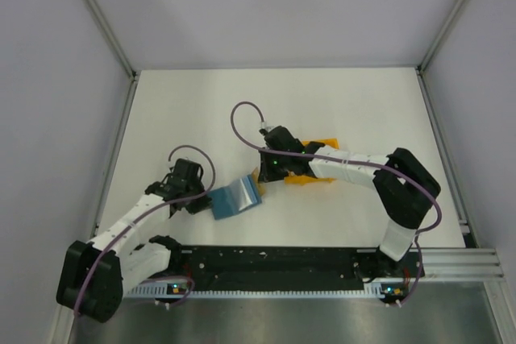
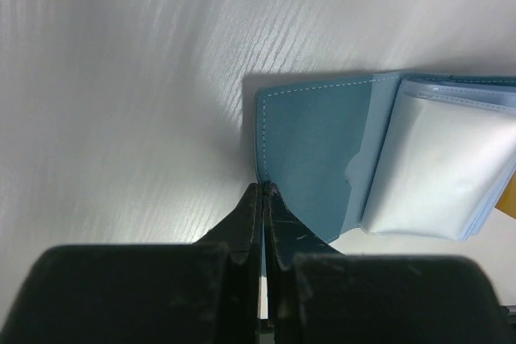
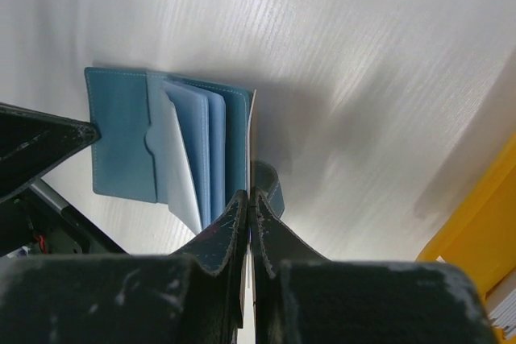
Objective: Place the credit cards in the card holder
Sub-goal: Turn over the card slot in the card holder.
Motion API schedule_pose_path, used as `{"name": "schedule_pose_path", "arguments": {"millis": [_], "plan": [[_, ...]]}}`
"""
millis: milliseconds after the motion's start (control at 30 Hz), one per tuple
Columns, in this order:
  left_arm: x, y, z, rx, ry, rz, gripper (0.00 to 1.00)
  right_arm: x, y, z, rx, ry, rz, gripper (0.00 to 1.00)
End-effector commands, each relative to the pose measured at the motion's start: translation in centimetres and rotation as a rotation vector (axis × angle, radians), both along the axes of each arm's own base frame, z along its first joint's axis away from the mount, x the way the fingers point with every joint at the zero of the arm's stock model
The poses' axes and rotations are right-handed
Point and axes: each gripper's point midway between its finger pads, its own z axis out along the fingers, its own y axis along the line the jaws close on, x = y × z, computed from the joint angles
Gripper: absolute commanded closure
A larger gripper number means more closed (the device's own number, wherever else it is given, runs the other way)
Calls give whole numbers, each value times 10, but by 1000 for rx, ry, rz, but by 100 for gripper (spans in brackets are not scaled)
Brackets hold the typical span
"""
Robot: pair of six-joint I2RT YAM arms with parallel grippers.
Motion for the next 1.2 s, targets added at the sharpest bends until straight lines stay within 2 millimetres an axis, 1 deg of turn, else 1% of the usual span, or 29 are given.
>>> {"name": "schedule_pose_path", "arguments": {"millis": [0, 133, 200, 333, 433, 533, 667, 767, 867, 900, 1000, 1167], "plan": [[9, -10, -2, -43, -33, -28, 100, 6, 6, 33, 67, -83, 7, 100], [13, -16, -6, -62, -32, -31, 100, 5, 0, 31, 29, -97, 3, 100], [17, -21, -5, -68, -38, -40, 100, 7, -8, 28, -37, -118, -2, 100], [22, -25, -10, -70, -31, -55, 100, 12, -22, 29, -86, -166, -37, 100], [20, -26, -16, -56, 1, -55, 100, 16, -27, 37, -93, -201, -55, 100], [20, -27, -18, -57, 6, -60, 100, 17, -25, 51, -63, -223, -53, 100], [23, -29, -11, -66, -22, -70, 100, 19, -21, 72, -7, -258, -59, 100], [26, -32, -6, -77, -38, -82, 100, 19, -16, 78, 14, -261, -48, 100], [27, -35, -2, -90, -43, -94, 100, 14, -10, 71, 25, -227, -25, 100], [28, -36, -1, -93, -46, -93, 100, 14, -8, 65, 21, -213, -26, 100], [28, -34, -1, -85, -46, -89, 100, 13, -10, 52, 4, -191, -35, 100], [25, -32, -4, -76, -40, -93, 100, 12, -11, 37, -12, -169, -38, 100]]}}
